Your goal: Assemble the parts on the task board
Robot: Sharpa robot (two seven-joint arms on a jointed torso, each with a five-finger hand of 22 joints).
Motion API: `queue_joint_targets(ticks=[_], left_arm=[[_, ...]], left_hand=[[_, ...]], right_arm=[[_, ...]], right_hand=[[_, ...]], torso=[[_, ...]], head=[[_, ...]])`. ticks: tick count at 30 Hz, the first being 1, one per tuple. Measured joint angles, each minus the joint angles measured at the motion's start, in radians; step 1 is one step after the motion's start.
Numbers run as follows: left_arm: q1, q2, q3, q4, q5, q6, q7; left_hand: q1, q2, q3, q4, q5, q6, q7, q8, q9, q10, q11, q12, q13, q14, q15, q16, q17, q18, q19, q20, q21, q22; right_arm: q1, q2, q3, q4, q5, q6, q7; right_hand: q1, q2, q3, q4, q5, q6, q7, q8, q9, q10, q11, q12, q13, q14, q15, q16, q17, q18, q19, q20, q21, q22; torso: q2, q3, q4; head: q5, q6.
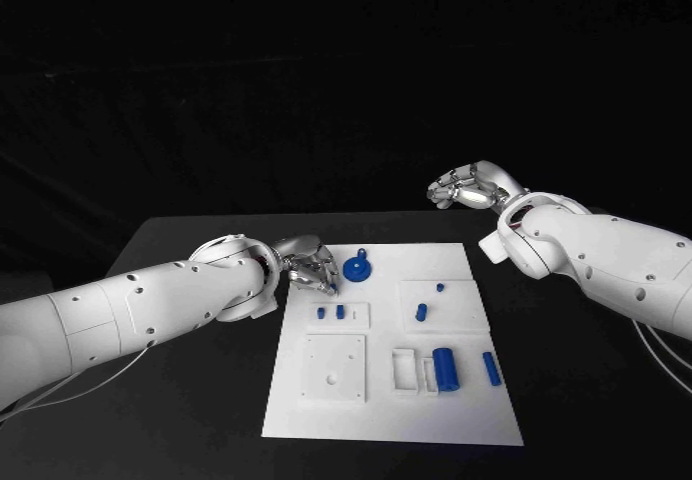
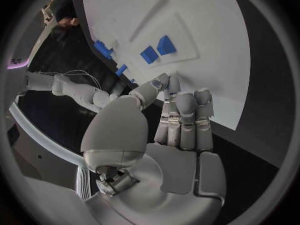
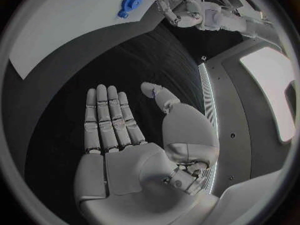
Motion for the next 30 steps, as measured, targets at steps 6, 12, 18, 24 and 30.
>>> queue_joint_targets(ticks=[6,12,18,24,30], left_arm=[[0.000,0.002,0.000,0.003,-0.004,0.003,0.000],[0.000,0.001,0.000,0.005,-0.004,0.010,-0.002],[-0.003,0.008,-0.001,0.001,-0.013,0.017,-0.003],[-0.008,0.016,0.002,-0.009,-0.027,0.017,-0.003],[-0.011,0.022,0.004,-0.017,-0.038,0.015,0.000]], left_hand=[[0.001,-0.001,-0.001,-0.001,0.000,0.000,0.000,0.000,-0.001,0.000,0.000,-0.004,0.001,0.000,0.000,0.000,0.000,0.000,0.000,0.000,0.000,0.001],[0.004,-0.001,-0.001,-0.001,-0.003,0.000,0.001,0.001,-0.001,0.000,0.000,-0.004,0.002,0.000,0.000,0.000,0.000,0.000,0.000,0.000,0.000,0.001],[0.008,0.000,-0.001,-0.001,0.000,0.000,0.001,0.002,-0.001,0.000,0.000,-0.004,0.001,0.001,0.002,0.000,-0.001,0.001,0.000,0.000,0.000,0.001],[0.009,-0.002,-0.002,-0.001,0.000,-0.001,0.002,0.002,0.000,0.000,0.000,-0.004,0.000,0.001,0.002,0.000,-0.001,0.001,0.000,0.000,0.000,0.001],[0.009,-0.002,-0.002,-0.001,0.000,-0.001,0.003,0.002,0.000,0.000,0.000,-0.007,0.001,0.001,0.002,0.000,-0.001,0.002,0.000,0.000,0.004,0.000]], right_arm=[[0.000,0.000,0.000,0.000,0.000,0.000,0.000],[-0.001,0.000,0.000,0.000,0.000,0.000,0.000],[-0.001,0.001,0.000,-0.001,0.000,0.000,0.000],[-0.002,0.001,0.000,-0.001,0.000,0.000,0.000],[-0.002,0.000,0.000,0.000,0.000,0.000,0.000]], right_hand=[[0.000,0.000,0.000,0.000,0.000,0.000,0.000,0.000,0.000,0.000,0.000,0.000,0.000,0.000,0.000,0.000,0.000,0.000,0.000,0.000,0.000,0.000],[0.000,0.000,0.000,0.000,0.000,0.000,0.000,0.000,0.000,0.000,0.000,0.000,0.000,0.000,0.000,0.000,-0.001,0.000,0.000,0.000,0.000,0.000],[0.000,0.000,0.000,0.000,0.000,0.000,0.000,0.000,0.000,0.000,0.000,0.000,0.000,0.000,0.000,0.000,-0.001,0.000,0.000,0.000,0.000,0.001],[0.000,0.000,0.000,0.000,0.000,0.000,0.000,0.000,0.000,0.000,0.000,0.000,0.000,0.000,0.000,0.000,-0.001,0.000,0.000,0.000,0.000,0.001],[0.000,0.000,0.000,0.000,0.000,0.000,0.000,0.000,0.000,0.000,0.000,0.000,0.000,0.000,0.000,0.000,-0.001,0.000,0.000,0.000,0.000,0.001]], torso=[[0.000,0.0004,-0.0004],[0.000,0.0008,-0.0004],[0.000,0.0009,0.0000],[0.000,0.0006,-0.0003],[0.000,0.0005,-0.0003]], head=[[-0.001,-0.001],[-0.001,-0.002],[-0.001,-0.002],[-0.002,-0.001],[-0.003,-0.002]])
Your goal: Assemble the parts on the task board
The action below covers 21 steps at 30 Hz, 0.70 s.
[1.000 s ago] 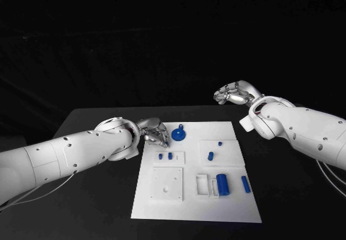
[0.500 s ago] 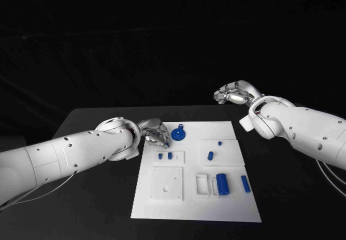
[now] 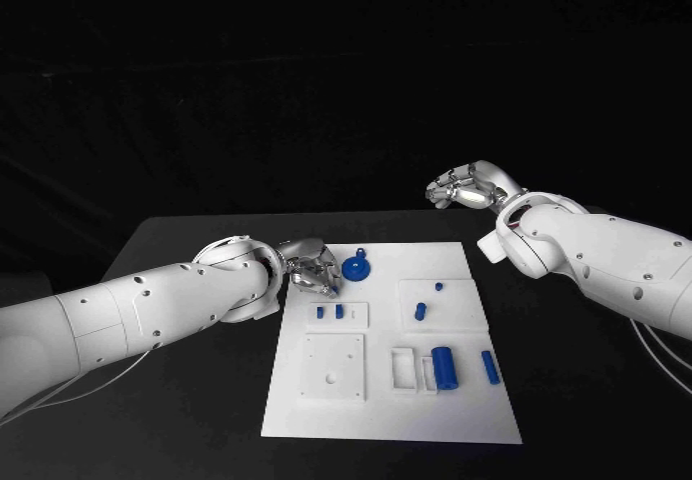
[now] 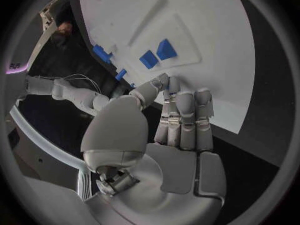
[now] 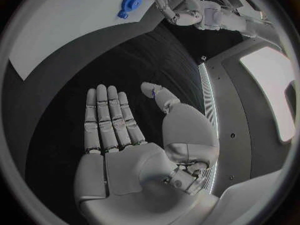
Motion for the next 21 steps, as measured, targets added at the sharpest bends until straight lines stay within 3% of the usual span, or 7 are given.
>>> queue_joint_targets(ticks=[21], left_arm=[[-0.002,-0.001,0.001,0.001,-0.027,-0.001,0.011]], left_hand=[[0.001,-0.001,0.001,0.001,0.000,0.001,-0.001,-0.007,-0.005,0.005,0.002,-0.024,0.005,0.000,0.000,0.000,-0.002,0.002,0.004,-0.001,0.000,0.000]], right_arm=[[-0.002,-0.002,0.000,0.000,0.000,0.000,0.000]], right_hand=[[0.000,0.000,0.000,0.000,0.000,0.000,0.000,0.000,-0.001,0.000,0.000,0.000,0.000,0.000,0.000,0.000,-0.001,0.000,0.000,0.000,0.000,0.000]], torso=[[0.000,-0.0006,0.0001]], head=[[-0.006,0.002]])
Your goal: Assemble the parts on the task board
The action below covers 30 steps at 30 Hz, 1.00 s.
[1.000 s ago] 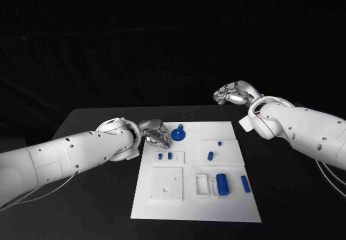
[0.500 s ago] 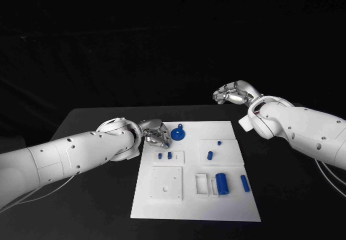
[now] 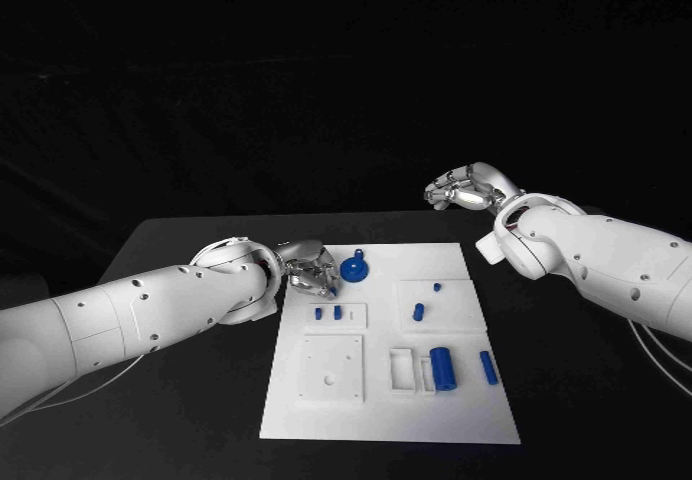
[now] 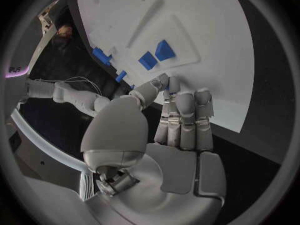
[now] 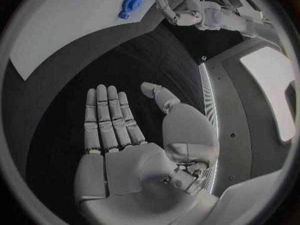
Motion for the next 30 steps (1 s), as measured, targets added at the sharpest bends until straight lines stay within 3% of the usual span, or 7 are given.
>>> queue_joint_targets(ticks=[4,8,22,30], left_arm=[[-0.001,-0.001,-0.002,0.001,0.002,-0.001,0.004],[-0.007,-0.003,-0.005,-0.001,0.002,0.000,0.003],[-0.009,-0.007,-0.007,-0.002,0.006,0.002,-0.003],[-0.009,-0.016,-0.007,0.000,0.010,0.001,-0.007]], left_hand=[[0.007,-0.007,0.004,0.004,-0.010,-0.047,0.034,-0.027,-0.009,-0.007,0.007,-0.022,0.000,-0.006,0.006,0.000,-0.002,-0.001,-0.001,-0.001,0.000,0.000],[0.008,-0.017,0.003,0.003,-0.010,-0.090,0.043,-0.050,-0.020,-0.033,0.022,-0.046,-0.002,-0.020,0.020,0.000,-0.007,-0.007,-0.017,0.000,0.000,0.000],[-0.007,-0.046,-0.008,0.006,-0.023,-0.143,0.040,-0.070,-0.034,-0.039,0.024,-0.062,0.006,-0.029,0.028,0.000,-0.009,-0.005,-0.026,0.007,0.000,0.001],[-0.007,-0.046,-0.008,0.006,-0.023,-0.154,0.037,-0.074,-0.037,-0.039,0.024,-0.063,0.010,-0.029,0.028,0.000,-0.009,-0.004,-0.030,0.004,0.000,0.001]], right_arm=[[0.000,0.000,0.000,0.000,0.000,0.000,0.000],[0.000,-0.001,0.000,0.000,0.000,0.000,0.000],[-0.001,-0.001,0.000,-0.001,0.000,0.005,-0.001],[-0.001,-0.004,0.000,-0.001,0.000,0.006,-0.001]], right_hand=[[0.000,0.000,0.000,0.000,0.000,0.000,0.000,0.000,0.000,0.000,0.000,0.000,0.000,-0.003,-0.003,0.000,0.000,0.000,0.000,0.000,0.000,0.000],[0.000,0.000,0.000,0.000,0.000,0.000,0.000,0.000,0.000,0.000,0.000,0.000,0.000,-0.003,-0.003,0.000,0.000,0.000,0.000,0.000,0.000,0.000],[0.000,0.000,0.000,0.000,0.000,-0.007,0.000,0.000,-0.001,-0.004,0.004,-0.003,-0.001,-0.009,0.002,0.000,-0.002,0.000,-0.004,0.004,0.000,0.000],[0.000,0.000,0.000,0.000,0.000,-0.007,0.000,0.000,-0.001,-0.007,0.007,-0.004,-0.001,-0.009,0.002,0.000,-0.003,0.000,-0.008,0.001,0.000,0.000]], torso=[[0.000,-0.0001,0.0003],[0.000,-0.0007,0.0005],[0.000,-0.0006,0.0005],[0.000,0.0006,-0.0002]], head=[[0.000,-0.001],[0.001,-0.001],[0.000,0.001],[0.000,0.002]])
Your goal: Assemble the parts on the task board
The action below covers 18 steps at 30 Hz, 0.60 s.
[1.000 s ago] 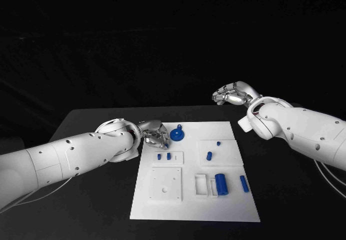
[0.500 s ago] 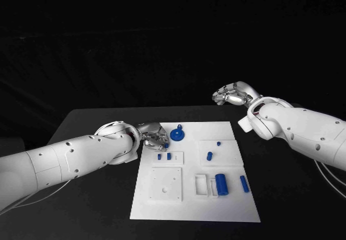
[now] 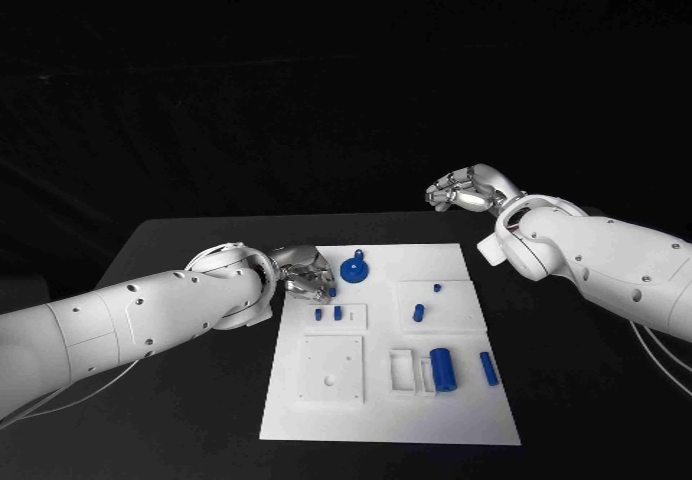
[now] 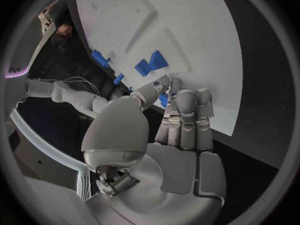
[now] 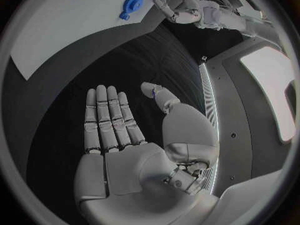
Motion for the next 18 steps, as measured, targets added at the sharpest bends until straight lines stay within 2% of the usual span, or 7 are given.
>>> queue_joint_targets(ticks=[12,13,16,18], left_arm=[[0.000,-0.030,0.000,0.004,0.003,-0.009,-0.003],[0.000,-0.035,0.000,0.004,0.007,-0.013,-0.003],[0.002,-0.043,0.002,0.002,0.027,-0.029,0.000],[0.005,-0.050,0.004,-0.002,0.058,-0.050,0.007]], left_hand=[[0.016,-0.004,0.005,-0.005,0.001,0.000,0.000,0.000,0.000,0.002,0.002,-0.003,0.001,-0.002,-0.002,0.000,-0.001,0.001,-0.002,0.002,0.000,0.000],[0.029,-0.004,0.010,-0.010,0.007,0.001,0.001,0.000,0.000,0.002,0.002,-0.004,0.001,-0.004,-0.004,0.000,-0.001,0.001,-0.002,0.002,0.000,0.000],[0.043,-0.004,0.017,-0.011,0.008,0.013,0.013,0.009,0.003,0.002,0.002,-0.007,0.002,-0.004,-0.004,0.000,-0.002,0.002,-0.002,0.002,0.000,0.000],[0.060,-0.007,0.032,-0.008,0.008,0.029,0.018,0.020,0.007,0.002,0.002,-0.009,0.005,-0.009,0.002,0.000,-0.005,0.002,-0.002,0.002,0.000,0.000]], right_arm=[[-0.002,-0.020,0.000,0.009,-0.007,0.014,-0.004],[-0.002,-0.025,0.000,0.014,-0.013,0.021,-0.004],[-0.003,-0.037,0.000,0.022,-0.029,0.044,-0.007],[-0.004,-0.051,0.000,0.033,-0.053,0.066,-0.011]], right_hand=[[0.000,0.000,0.000,0.000,0.000,0.000,0.000,0.000,0.000,0.000,0.000,0.000,0.000,0.000,0.000,0.000,0.000,0.000,0.000,0.000,0.000,0.000],[0.038,-0.004,0.009,-0.022,-0.046,0.000,0.000,0.000,0.000,0.000,0.000,0.000,0.000,0.000,0.000,0.005,0.001,0.000,0.000,0.000,0.000,0.001],[0.091,-0.008,0.021,-0.041,-0.106,0.000,0.000,0.006,0.001,0.003,-0.003,0.000,0.001,0.008,-0.008,0.017,0.004,0.000,0.008,-0.008,0.006,0.004],[0.151,-0.015,0.042,-0.046,-0.149,0.005,-0.005,0.013,0.003,0.018,-0.014,0.010,0.006,0.022,-0.019,0.028,0.010,0.000,0.023,-0.015,0.015,0.006]], torso=[[-0.001,0.0001,0.0000],[-0.001,0.0001,0.0000],[-0.001,0.0004,0.0010],[-0.001,0.0004,0.0014]], head=[[-0.006,0.007],[-0.008,0.008],[-0.019,0.013],[-0.026,0.016]])
